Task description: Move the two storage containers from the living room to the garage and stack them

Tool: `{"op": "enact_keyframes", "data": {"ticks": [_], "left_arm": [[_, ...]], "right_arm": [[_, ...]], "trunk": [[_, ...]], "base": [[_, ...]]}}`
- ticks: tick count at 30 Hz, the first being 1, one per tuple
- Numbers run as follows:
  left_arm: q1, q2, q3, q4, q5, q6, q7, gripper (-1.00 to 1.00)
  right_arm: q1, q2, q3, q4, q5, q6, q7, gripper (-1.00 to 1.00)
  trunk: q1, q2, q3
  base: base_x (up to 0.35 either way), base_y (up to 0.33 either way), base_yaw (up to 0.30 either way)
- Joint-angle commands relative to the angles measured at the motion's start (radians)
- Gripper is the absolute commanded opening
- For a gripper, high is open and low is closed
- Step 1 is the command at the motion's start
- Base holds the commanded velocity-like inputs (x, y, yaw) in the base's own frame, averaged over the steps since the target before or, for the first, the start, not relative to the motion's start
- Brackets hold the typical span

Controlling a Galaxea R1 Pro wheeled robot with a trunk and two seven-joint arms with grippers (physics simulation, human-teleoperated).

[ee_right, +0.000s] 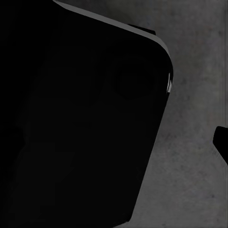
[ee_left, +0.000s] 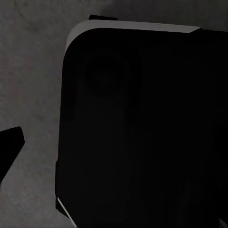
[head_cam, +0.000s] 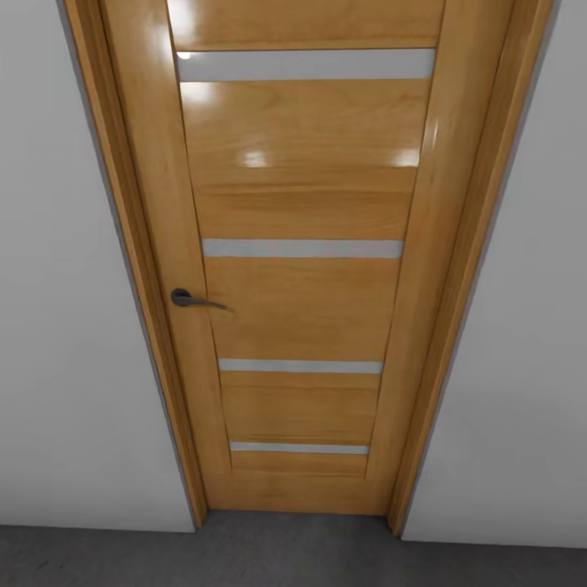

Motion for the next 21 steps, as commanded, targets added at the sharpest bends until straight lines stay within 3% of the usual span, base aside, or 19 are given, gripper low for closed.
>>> {"op": "enact_keyframes", "data": {"ticks": [1,21], "left_arm": [[0.000,0.000,0.000,0.000,0.009,-0.002,0.001,1.00],[0.000,0.000,0.000,0.000,0.009,-0.002,0.001,1.00]], "right_arm": [[0.000,0.000,0.007,0.000,0.001,-0.003,-0.001,1.00],[0.000,0.000,0.005,0.000,-0.001,-0.006,0.000,1.00]], "trunk": [[0.000,0.000,-0.001],[0.000,0.000,-0.001]], "base": [[0.044,0.000,0.000],[0.003,0.000,0.008]]}}
